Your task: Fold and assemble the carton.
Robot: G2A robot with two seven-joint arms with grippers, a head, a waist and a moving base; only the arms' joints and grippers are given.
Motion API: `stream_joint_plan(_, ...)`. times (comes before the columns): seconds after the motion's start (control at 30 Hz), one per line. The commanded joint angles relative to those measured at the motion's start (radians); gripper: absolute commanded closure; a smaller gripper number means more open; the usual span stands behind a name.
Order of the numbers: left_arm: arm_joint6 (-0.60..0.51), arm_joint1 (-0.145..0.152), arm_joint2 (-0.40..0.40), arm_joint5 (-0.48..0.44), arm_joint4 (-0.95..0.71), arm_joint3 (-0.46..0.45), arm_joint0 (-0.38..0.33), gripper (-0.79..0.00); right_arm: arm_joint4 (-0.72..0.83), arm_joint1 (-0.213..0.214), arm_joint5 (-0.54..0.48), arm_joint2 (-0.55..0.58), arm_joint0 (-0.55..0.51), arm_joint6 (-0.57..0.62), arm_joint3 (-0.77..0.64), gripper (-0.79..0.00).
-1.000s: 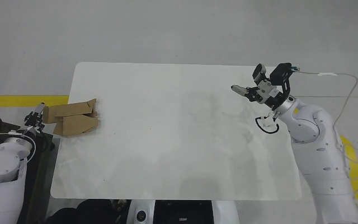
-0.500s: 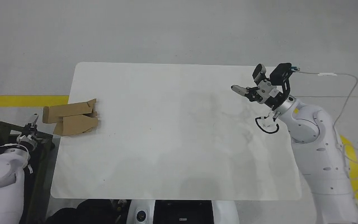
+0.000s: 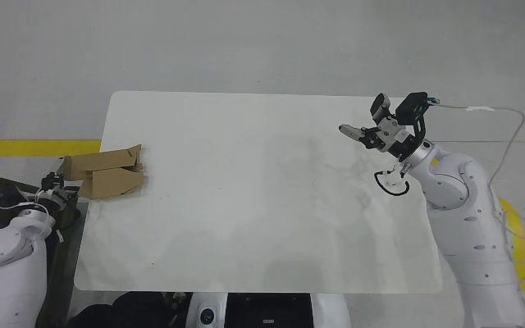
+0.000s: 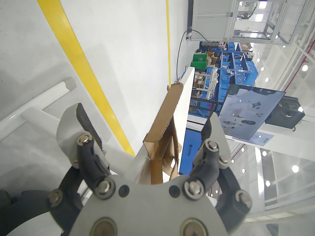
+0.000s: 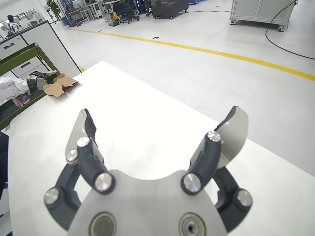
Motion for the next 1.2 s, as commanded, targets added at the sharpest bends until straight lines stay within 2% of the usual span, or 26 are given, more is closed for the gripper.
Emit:
stream_joint_plan(0.0, -0.008, -0.001, 0.000, -0.004, -0.009, 0.004, -0.006, 0.000, 0.000, 0.000, 0.000, 0.000, 0.000, 0.000, 0.000, -0.785)
stream_joint_plan(0.37, -0.056, 0.000, -0.023, -0.009, -0.074, -0.015, -0.015, 0.000, 0.000, 0.000, 0.000, 0.000, 0.000, 0.000, 0.000, -0.785)
stream_joint_plan(0.73, -0.103, -0.005, -0.034, 0.004, -0.161, -0.140, -0.018, 0.000, 0.000, 0.000, 0.000, 0.000, 0.000, 0.000, 0.000, -0.785)
stream_joint_plan(0.9, -0.120, -0.008, -0.010, 0.001, -0.177, -0.210, -0.041, 0.000, 0.000, 0.000, 0.000, 0.000, 0.000, 0.000, 0.000, -0.785)
stream_joint_plan(1.17, -0.166, -0.012, 0.077, -0.002, -0.139, -0.260, -0.129, 0.000, 0.000, 0.000, 0.000, 0.000, 0.000, 0.000, 0.000, -0.785)
